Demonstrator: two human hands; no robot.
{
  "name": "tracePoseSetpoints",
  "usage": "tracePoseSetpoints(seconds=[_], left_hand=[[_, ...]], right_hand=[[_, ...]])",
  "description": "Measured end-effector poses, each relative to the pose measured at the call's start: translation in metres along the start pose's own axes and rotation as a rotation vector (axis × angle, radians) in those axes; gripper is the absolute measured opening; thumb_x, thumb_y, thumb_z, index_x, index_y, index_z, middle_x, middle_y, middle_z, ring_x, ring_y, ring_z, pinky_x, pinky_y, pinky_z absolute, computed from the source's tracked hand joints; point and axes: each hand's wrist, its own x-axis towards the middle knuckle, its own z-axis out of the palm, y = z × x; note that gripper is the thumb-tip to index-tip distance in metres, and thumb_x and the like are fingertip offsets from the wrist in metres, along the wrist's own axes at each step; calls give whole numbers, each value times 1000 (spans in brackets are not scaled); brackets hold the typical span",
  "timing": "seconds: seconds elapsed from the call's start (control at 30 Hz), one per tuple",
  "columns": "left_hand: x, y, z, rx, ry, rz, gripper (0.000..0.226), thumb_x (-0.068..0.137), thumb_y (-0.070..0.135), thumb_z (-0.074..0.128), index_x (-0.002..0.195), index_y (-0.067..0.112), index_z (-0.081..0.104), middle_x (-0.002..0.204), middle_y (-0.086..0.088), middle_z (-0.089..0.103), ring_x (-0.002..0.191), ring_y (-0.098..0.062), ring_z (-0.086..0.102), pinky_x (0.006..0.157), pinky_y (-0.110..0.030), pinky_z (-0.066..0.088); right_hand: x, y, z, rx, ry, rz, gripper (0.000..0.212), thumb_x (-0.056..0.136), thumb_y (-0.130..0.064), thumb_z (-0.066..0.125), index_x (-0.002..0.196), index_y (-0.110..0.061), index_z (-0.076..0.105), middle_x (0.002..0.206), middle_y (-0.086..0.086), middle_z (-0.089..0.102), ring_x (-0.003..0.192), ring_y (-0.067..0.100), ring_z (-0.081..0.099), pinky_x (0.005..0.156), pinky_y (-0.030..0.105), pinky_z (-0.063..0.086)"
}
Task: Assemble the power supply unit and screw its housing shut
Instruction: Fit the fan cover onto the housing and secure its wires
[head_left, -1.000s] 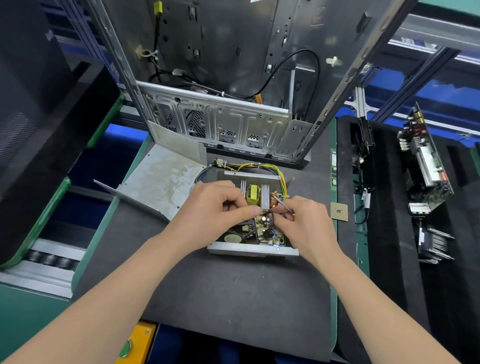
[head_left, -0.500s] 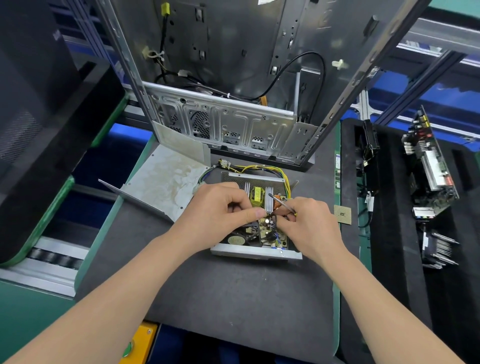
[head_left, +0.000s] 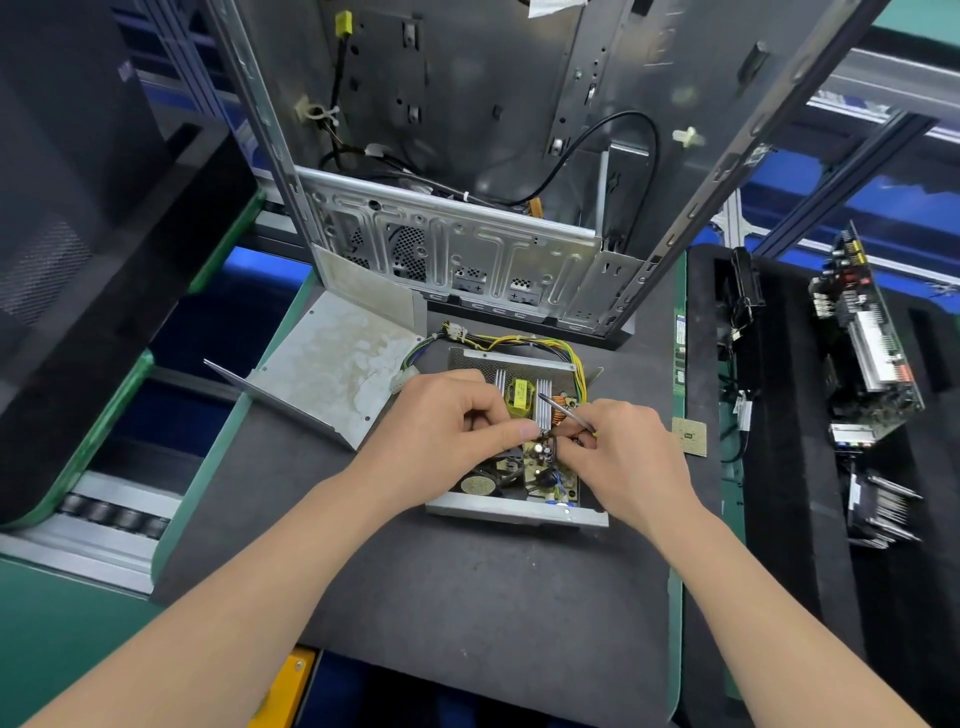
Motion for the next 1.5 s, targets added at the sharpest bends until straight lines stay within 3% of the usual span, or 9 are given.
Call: tracePoseSetpoints(seconds=[0.13,0.23,0.33,0.4,0.53,0.77,0.9,1.3,1.5], left_hand=[[-1,4,-5,-25,-9,6,28,90,42,76,67,27,70,72,7,56,62,-7,47,60,-16,36],[1,10,-15,-54,0,-18,29,96,41,69,73,23,69,78,2,61,71,-13,56,69,-24,43],[6,19,-29,-95,9,-20,37,103,39,60,80,11,65,76,-6,59,71,-10,54,67,-22,41],[10,28,-38,-193,10,-54,42,105,37,55,84,1,61,72,-13,57,67,-8,52,61,-17,41],[15,44,-52,-512,3,-175,39,108,29,47,79,9,63,53,8,59,42,1,51,41,-9,39],[15,73,-70,-310,-124,16,38,102,41,58,78,13,65,72,-7,59,68,-12,56,66,-17,45],[9,93,-77,-193,-92,142,43,100,45,55,78,8,61,74,-24,41,65,-29,37,63,-30,31],[4,124,-86,-120,-14,279,36,98,39,60,73,14,63,71,-24,56,67,-43,50,59,-43,39],[3,127,-85,-125,-39,275,35,95,43,60,67,23,62,64,-9,56,58,-18,46,58,-24,36]], right_hand=[[-4,11,-5,139,77,-135,6,88,-25,72,88,-31,70,79,-13,52,76,12,54,65,34,46],[-3,18,-14,266,93,-177,20,89,-21,74,94,-37,65,91,-20,62,85,-1,57,71,20,44],[2,16,-27,528,-29,-95,24,94,-20,71,90,-40,59,89,-15,76,84,8,69,74,33,54],[3,11,-36,777,-47,-74,22,95,-15,70,90,-35,62,86,-2,79,73,13,72,65,26,53],[3,-1,-54,1158,-113,-31,14,89,-10,63,92,-23,68,93,21,77,45,11,46,42,18,29],[-3,-21,-83,1588,-248,-15,13,83,-22,79,92,-18,70,101,16,77,41,5,35,37,15,27],[-12,-26,-110,1567,-273,-120,24,79,-23,84,102,-25,79,107,16,78,37,3,40,37,13,26],[-35,-48,-140,1535,-372,-262,36,61,-45,95,92,-32,81,83,-4,79,40,-2,46,40,15,19],[-35,-48,-133,1546,-377,-254,40,60,-46,96,93,-31,81,89,-1,79,40,0,44,42,15,20]])
